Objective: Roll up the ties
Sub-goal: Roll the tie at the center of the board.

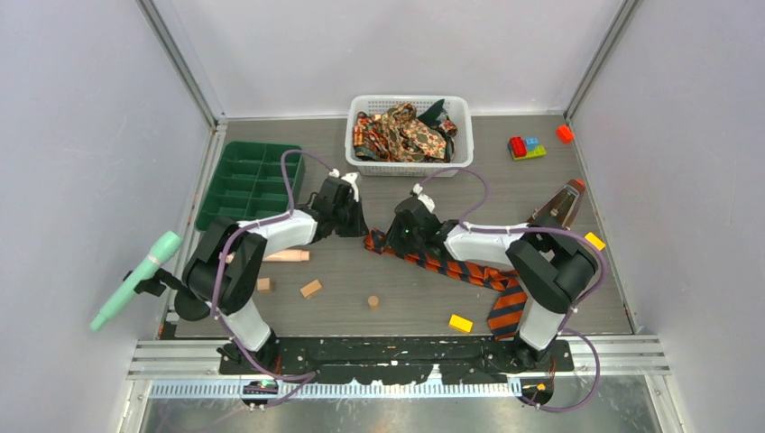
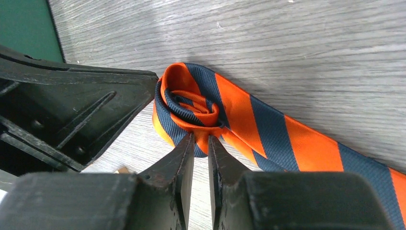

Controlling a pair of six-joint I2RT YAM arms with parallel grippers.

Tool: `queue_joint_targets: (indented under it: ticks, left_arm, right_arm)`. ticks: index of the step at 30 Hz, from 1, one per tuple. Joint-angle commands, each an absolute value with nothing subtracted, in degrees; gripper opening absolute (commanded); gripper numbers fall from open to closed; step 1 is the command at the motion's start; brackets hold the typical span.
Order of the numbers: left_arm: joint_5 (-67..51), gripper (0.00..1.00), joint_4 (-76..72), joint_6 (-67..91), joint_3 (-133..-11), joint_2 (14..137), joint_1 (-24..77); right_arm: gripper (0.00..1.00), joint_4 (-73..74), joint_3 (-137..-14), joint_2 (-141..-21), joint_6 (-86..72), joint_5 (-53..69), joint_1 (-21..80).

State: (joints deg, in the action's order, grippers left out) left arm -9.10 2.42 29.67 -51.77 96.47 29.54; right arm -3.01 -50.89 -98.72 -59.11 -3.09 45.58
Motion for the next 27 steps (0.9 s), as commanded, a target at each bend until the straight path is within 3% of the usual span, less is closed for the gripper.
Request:
queue_joint_targets:
  ticks: [1, 11, 21, 23, 25, 27]
  left_arm:
    - [-10.63, 0.00, 0.29, 30.23, -51.09, 96.93, 29.27]
    - [-9.28, 0.00, 1.81, 31.23, -50.76, 96.08, 27.94]
    - [-6.06, 0.12, 5.38, 32.85, -51.64, 92.49, 26.31]
    - [-5.20, 0.12, 6.89, 33.05, -52.00, 91.58, 26.05]
    - [-3.70, 0.11, 8.80, 33.25, -51.96, 90.38, 25.59]
    - [-1.66, 0.16, 10.78, 33.97, -51.50, 88.81, 24.85]
  right_arm:
    - [0.23, -5.80, -54.10, -100.13, -59.43, -1.85, 45.44]
    - [0.24, -1.29, -55.06, -97.05, -56.59, -2.96, 45.44]
    - [0.33, 12.86, -61.89, -92.56, -45.08, -4.72, 45.44]
    - [0.37, 15.34, -63.93, -92.82, -41.36, -4.37, 45.44]
    - [0.48, 17.34, -66.03, -93.33, -36.72, -3.09, 45.44]
    - [0.66, 19.48, -68.47, -94.42, -31.17, -1.45, 45.44]
